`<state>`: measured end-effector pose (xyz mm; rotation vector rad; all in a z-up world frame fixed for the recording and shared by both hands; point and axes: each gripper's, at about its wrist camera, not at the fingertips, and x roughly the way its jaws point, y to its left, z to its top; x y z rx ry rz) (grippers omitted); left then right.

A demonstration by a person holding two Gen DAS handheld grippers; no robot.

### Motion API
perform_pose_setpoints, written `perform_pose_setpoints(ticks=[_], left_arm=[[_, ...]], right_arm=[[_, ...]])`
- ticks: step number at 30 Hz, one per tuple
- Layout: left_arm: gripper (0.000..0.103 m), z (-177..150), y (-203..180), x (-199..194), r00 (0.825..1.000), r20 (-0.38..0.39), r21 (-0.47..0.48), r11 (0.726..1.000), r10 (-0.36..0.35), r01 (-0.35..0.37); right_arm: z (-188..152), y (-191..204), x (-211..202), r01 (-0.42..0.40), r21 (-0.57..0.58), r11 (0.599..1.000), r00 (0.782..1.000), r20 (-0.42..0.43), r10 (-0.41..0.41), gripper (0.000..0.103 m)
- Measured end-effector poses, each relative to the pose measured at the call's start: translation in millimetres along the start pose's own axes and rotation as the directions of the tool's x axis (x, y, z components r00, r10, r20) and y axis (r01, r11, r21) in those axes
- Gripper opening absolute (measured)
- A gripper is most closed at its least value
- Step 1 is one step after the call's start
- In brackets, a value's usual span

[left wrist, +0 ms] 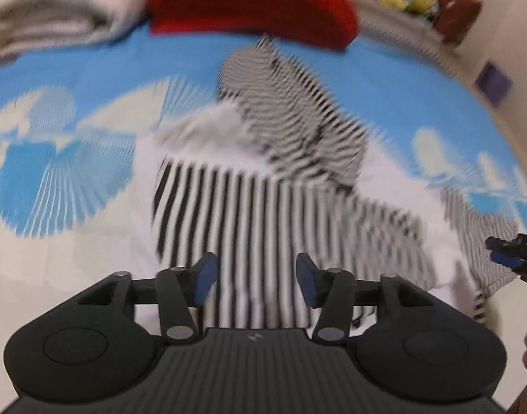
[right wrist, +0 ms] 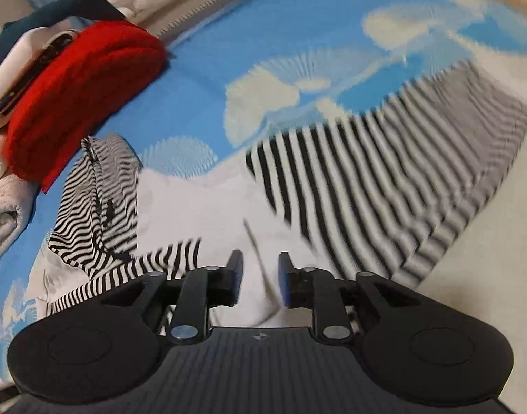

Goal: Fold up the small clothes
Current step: 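Move the right gripper to the striped sleeve cuff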

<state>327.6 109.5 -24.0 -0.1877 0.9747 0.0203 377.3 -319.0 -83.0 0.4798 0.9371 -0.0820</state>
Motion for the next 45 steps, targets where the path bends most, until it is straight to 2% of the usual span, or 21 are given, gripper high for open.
perform_pose_setpoints(ticks=[5,8,11,18,23,29,38,45], left_arm=[[0.059,2,-15,-7,0.999,0.029,0.013,0.999,0.029,-0.029],[0.059,3,-19,-7,0.998,0.039,0.030,0.999,0.042,-0.043],[0.059,2,-17,-7,0.998,0.039,0.040,0.998,0.048,-0.050],[0.059,4,-9,-4,0.998,0.036,0.015,0.999,0.047,-0.047],[0.059,6,-2,0,0.998,0.021,-0.017,0.999,0.052,-0.051],[0.059,6,-1,2,0.999,0.012,-0.027,0.998,0.051,-0.050],[0.059,6,0,5,0.998,0.004,-0.031,0.998,0.057,-0.056],[0.059,6,3,5,0.998,0.001,-0.034,0.998,0.055,-0.055]], right_arm=[[24,-19,-18,0.048,-0.068,0.996,0.993,0.109,-0.041,0.033],[45,-48,-28,0.081,-0.029,0.996,0.984,0.164,-0.076,0.033],[64,-86,-35,0.111,0.059,0.992,0.972,0.203,-0.121,0.033],[87,-176,-37,0.146,0.277,0.950,0.960,0.192,-0.204,0.033],[90,-215,-28,0.171,0.358,0.918,0.953,0.176,-0.246,0.033],[85,-239,-10,0.156,0.442,0.883,0.964,0.128,-0.234,0.033],[83,-253,9,0.206,0.476,0.855,0.954,0.098,-0.284,0.033],[83,-252,15,0.218,0.475,0.853,0.947,0.110,-0.303,0.030]])
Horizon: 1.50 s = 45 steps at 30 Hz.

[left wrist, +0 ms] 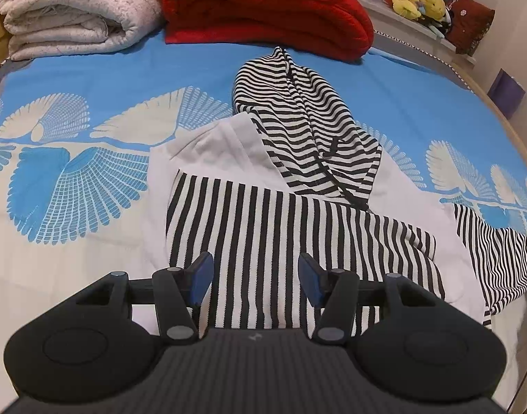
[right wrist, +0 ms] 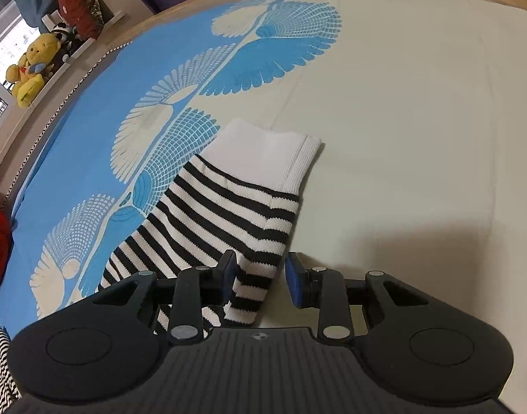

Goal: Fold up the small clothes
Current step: 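Move the right gripper to the striped sleeve cuff, then grasp the striped sleeve cuff with the right gripper and fold it across the body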

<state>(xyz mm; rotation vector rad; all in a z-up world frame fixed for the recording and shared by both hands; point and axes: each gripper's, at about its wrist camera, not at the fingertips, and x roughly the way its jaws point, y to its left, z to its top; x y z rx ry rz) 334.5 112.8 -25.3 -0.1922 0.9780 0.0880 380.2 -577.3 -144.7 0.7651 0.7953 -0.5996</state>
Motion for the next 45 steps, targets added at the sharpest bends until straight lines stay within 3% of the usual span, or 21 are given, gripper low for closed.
perform_pose_setpoints(ticks=[1,3,10,13,16,21,24,26,27,28,29,30,33,36,37,39,40,41,42,43,45], left_arm=[[0.059,0,0,0,1.000,-0.001,0.001,1.000,-0.001,0.001],[0.059,0,0,0,1.000,-0.001,0.000,1.000,0.000,0.000],[0.059,3,10,-3,1.000,0.007,-0.020,1.000,0.007,-0.007],[0.059,5,21,-7,1.000,0.015,-0.045,0.999,0.016,-0.015],[0.059,9,34,-12,0.999,0.021,-0.077,0.997,0.025,-0.023],[0.059,16,56,-23,0.999,0.037,-0.133,0.991,0.023,-0.018],[0.059,22,71,-31,0.998,0.053,-0.175,0.985,0.018,-0.009],[0.059,28,82,-37,0.998,0.063,-0.214,0.977,0.014,0.000],[0.059,31,86,-39,0.998,0.068,-0.229,0.973,0.009,0.007],[0.059,33,90,-41,0.997,0.075,-0.244,0.970,0.006,0.012],[0.059,35,94,-43,0.997,0.079,-0.257,0.966,0.008,0.012],[0.059,36,97,-44,0.997,0.080,-0.266,0.964,0.011,0.011],[0.059,38,101,-45,0.997,0.080,-0.280,0.960,0.004,0.019],[0.058,38,99,-42,0.997,0.076,-0.277,0.960,-0.012,0.032],[0.057,38,97,-39,0.997,0.073,-0.275,0.961,-0.022,0.041],[0.039,36,95,-30,0.997,0.063,-0.269,0.961,-0.043,0.058],[0.024,34,93,-24,0.997,0.051,-0.268,0.961,-0.056,0.068],[0.017,31,91,-17,0.997,0.034,-0.269,0.960,-0.072,0.078],[0.015,28,89,-11,0.996,0.021,-0.270,0.959,-0.084,0.086],[0.015,26,87,-4,0.995,0.007,-0.269,0.958,-0.096,0.094],[0.015,22,82,10,0.993,-0.014,-0.271,0.956,-0.121,0.113]], right_arm=[[0,0,1,0.003,0.001,1.000,1.000,0.004,-0.003,0.027],[-1,1,2,0.004,-0.002,1.000,1.000,0.007,-0.003,0.010],[3,20,-19,-0.001,-0.001,1.000,0.995,0.104,0.001,0.003],[2,59,-53,-0.058,-0.088,0.994,0.976,0.204,0.075,0.003],[-13,109,-93,-0.149,-0.228,0.962,0.940,0.269,0.209,0.003],[-59,175,-140,-0.303,-0.395,0.867,0.885,0.222,0.410,0.003],[-111,218,-169,-0.403,-0.565,0.720,0.830,0.105,0.547,0.003],[-152,247,-182,-0.548,-0.628,0.553,0.768,-0.116,0.629,0.006],[-170,258,-183,-0.642,-0.594,0.485,0.725,-0.263,0.637,0.008],[-186,267,-179,-0.742,-0.511,0.433,0.657,-0.427,0.621,0.008],[-199,272,-178,-0.790,-0.443,0.423,0.611,-0.521,0.596,0.008],[-207,274,-179,-0.794,-0.423,0.436,0.608,-0.553,0.570,0.008],[-211,274,-187,-0.724,-0.446,0.526,0.687,-0.531,0.496,0.009],[-202,263,-192,-0.644,-0.409,0.647,0.757,-0.467,0.458,0.020],[-200,259,-193,-0.640,-0.401,0.656,0.761,-0.454,0.464,0.020],[-202,255,-195,-0.641,-0.415,0.645,0.764,-0.421,0.488,0.020],[-204,251,-192,-0.621,-0.438,0.650,0.783,-0.387,0.487,0.020],[-212,253,-185,-0.594,-0.457,0.662,0.804,-0.362,0.472,0.020],[-217,249,-178,-0.559,-0.472,0.682,0.829,-0.348,0.438,0.023],[-224,244,-173,-0.543,-0.471,0.695,0.838,-0.355,0.414,0.023],[-231,242,-159,-0.556,-0.460,0.692,0.826,-0.396,0.400,0.023]])
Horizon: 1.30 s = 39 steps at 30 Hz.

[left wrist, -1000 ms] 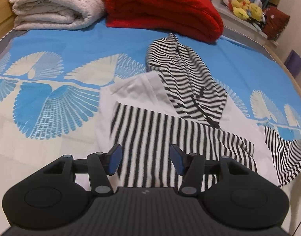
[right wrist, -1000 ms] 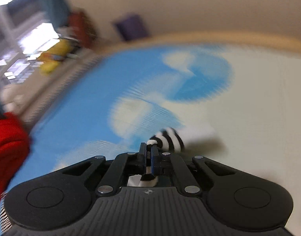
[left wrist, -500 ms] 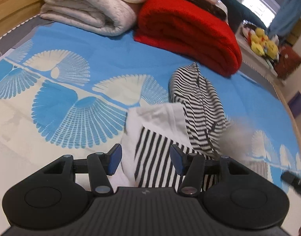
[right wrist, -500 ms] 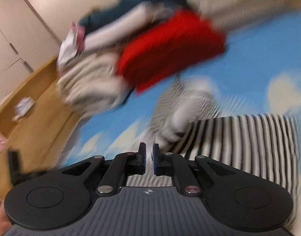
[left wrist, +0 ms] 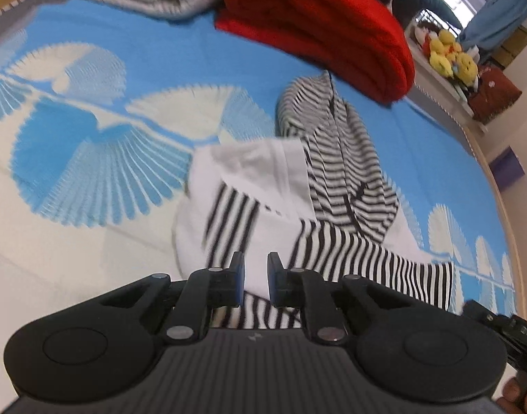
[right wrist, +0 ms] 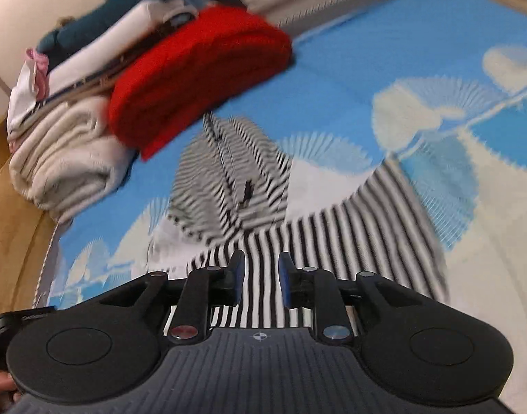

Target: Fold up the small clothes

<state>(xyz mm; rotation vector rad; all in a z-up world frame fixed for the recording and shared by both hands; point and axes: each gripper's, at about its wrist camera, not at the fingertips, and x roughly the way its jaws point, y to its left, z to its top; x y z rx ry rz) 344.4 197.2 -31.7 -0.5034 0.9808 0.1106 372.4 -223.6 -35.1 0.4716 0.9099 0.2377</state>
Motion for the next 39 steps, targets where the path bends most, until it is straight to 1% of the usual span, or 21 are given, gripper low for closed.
perform_pose_setpoints(ticks=[2,4,7,9,12,16,18,19,20,21,22,23,26,30,31,32,33,34,35,36,39], left_arm=[[0.015,-5,-1,17,0.999,-0.046,-0.016,1.000,-0.016,0.015],[0.017,-10,1,32,0.996,-0.078,-0.059,0.998,-0.044,0.039],[0.032,-18,8,56,0.989,-0.134,-0.150,0.988,-0.067,0.047],[0.037,-21,13,71,0.983,-0.163,-0.203,0.978,-0.090,0.056],[0.039,-24,20,86,0.981,-0.180,-0.261,0.965,-0.076,0.027],[0.039,-24,27,95,0.984,-0.162,-0.325,0.946,-0.078,0.021],[0.038,-24,26,95,0.986,-0.150,-0.336,0.941,-0.079,0.024],[0.033,-24,24,94,0.986,-0.144,-0.330,0.944,-0.080,0.028],[0.018,-24,23,93,0.987,-0.135,-0.318,0.947,-0.083,0.037],[0.008,-24,21,92,0.989,-0.127,-0.304,0.952,-0.079,0.037],[0.003,-24,21,90,0.990,-0.118,-0.290,0.956,-0.072,0.035],[0.003,-24,21,87,0.992,-0.106,-0.282,0.959,-0.069,0.037],[0.003,-22,16,64,0.998,-0.057,-0.270,0.963,-0.038,0.022],[0.003,-25,-8,8,1.000,0.022,-0.224,0.975,-0.012,0.017],[0.003,-33,-13,-6,0.998,0.052,-0.198,0.980,0.028,-0.017],[0.004,-44,-18,-15,0.991,0.079,-0.167,0.982,0.108,-0.094],[0.004,-54,-19,-18,0.977,0.079,-0.154,0.971,0.198,-0.184],[0.004,-61,-15,-17,0.965,0.050,-0.178,0.953,0.259,-0.246],[0.004,-65,-7,-15,0.957,0.009,-0.227,0.932,0.290,-0.281],[0.004,-66,-2,-14,0.953,-0.008,-0.259,0.920,0.302,-0.293],[0.007,-55,-9,-17,0.962,0.050,-0.204,0.946,0.268,-0.253]], right_arm=[[-2,-1,13,0.005,-0.016,1.000,1.000,-0.014,-0.005,0.023],[-2,-5,22,0.034,-0.009,0.999,0.999,-0.031,-0.034,0.023],[2,-12,22,0.016,0.026,1.000,0.998,-0.054,-0.014,0.023],[4,-16,20,0.015,0.013,1.000,0.999,-0.052,-0.014,0.023],[8,-19,18,0.011,-0.006,1.000,0.999,-0.050,-0.011,0.023],[10,-30,20,0.025,0.024,0.999,0.997,-0.076,-0.023,0.023],[10,-34,21,0.036,0.039,0.999,0.996,-0.081,-0.033,0.023],[11,-35,21,0.041,0.043,0.998,0.996,-0.082,-0.038,0.023],[11,-35,22,0.047,0.046,0.998,0.996,-0.083,-0.043,0.023],[10,-36,22,0.051,0.050,0.997,0.995,-0.087,-0.047,0.023],[10,-36,22,0.056,0.053,0.997,0.994,-0.092,-0.051,0.023],[9,-36,23,0.062,0.055,0.997,0.993,-0.101,-0.056,0.023],[4,-35,27,0.086,0.055,0.995,0.987,-0.138,-0.078,0.023],[1,-33,28,0.104,0.054,0.993,0.983,-0.157,-0.094,0.023],[1,-33,28,0.106,0.057,0.993,0.983,-0.159,-0.096,0.023],[0,-33,29,0.109,0.063,0.992,0.982,-0.164,-0.098,0.023],[-1,-33,29,0.111,0.070,0.991,0.980,-0.171,-0.098,0.023],[-3,-34,31,0.112,0.080,0.990,0.978,-0.182,-0.096,0.023],[-5,-35,34,0.116,0.089,0.989,0.976,-0.193,-0.097,0.023],[-7,-36,36,0.123,0.100,0.987,0.974,-0.204,-0.101,0.023],[-13,-39,41,0.150,0.118,0.982,0.967,-0.225,-0.120,0.023]])
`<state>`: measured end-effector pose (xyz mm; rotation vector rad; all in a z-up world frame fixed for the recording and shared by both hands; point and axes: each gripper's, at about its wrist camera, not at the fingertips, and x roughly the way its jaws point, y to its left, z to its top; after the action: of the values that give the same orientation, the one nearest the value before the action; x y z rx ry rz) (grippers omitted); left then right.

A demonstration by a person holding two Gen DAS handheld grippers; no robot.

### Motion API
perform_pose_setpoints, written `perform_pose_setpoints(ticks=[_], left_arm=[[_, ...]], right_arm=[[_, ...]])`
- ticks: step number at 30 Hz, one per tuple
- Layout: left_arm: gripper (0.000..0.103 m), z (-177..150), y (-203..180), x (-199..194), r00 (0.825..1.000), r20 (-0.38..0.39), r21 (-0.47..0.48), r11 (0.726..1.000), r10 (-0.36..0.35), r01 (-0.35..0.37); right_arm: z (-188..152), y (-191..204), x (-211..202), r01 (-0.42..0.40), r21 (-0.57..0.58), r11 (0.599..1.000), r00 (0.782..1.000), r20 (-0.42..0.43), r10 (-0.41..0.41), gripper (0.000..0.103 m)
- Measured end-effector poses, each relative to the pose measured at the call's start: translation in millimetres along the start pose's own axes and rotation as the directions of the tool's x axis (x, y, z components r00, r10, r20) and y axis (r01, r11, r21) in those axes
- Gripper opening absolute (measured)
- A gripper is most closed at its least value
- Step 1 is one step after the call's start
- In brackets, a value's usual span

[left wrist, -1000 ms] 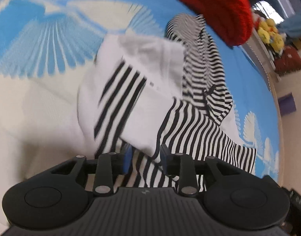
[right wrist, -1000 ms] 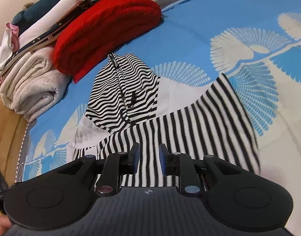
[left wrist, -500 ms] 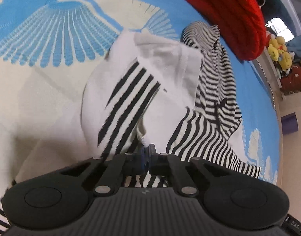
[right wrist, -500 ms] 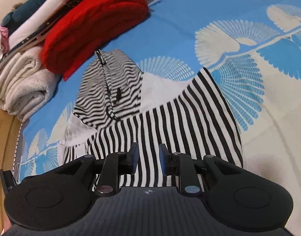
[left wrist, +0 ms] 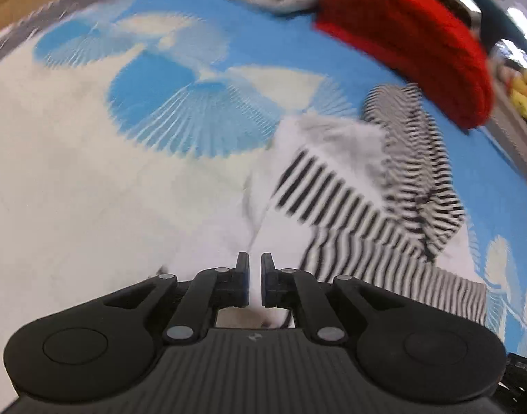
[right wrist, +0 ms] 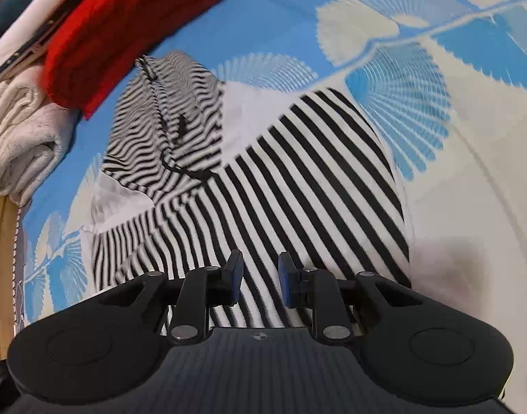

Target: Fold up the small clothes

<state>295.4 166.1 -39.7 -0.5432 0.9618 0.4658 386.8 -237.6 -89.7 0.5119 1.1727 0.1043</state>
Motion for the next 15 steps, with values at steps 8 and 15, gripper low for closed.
perform_pose_setpoints(ticks=[8,15], left_arm=[[0.031,-13,0,64,0.979,-0.204,0.065,0.997,-0.028,0.042],[0.034,0,5,50,0.993,-0.112,0.047,0.998,-0.038,0.043]], right_arm=[[-11,-18,24,0.107,0.010,0.994,0.994,-0.027,-0.106,0.023],[-16,-14,19,0.121,-0.043,0.992,0.993,0.010,-0.121,0.023]])
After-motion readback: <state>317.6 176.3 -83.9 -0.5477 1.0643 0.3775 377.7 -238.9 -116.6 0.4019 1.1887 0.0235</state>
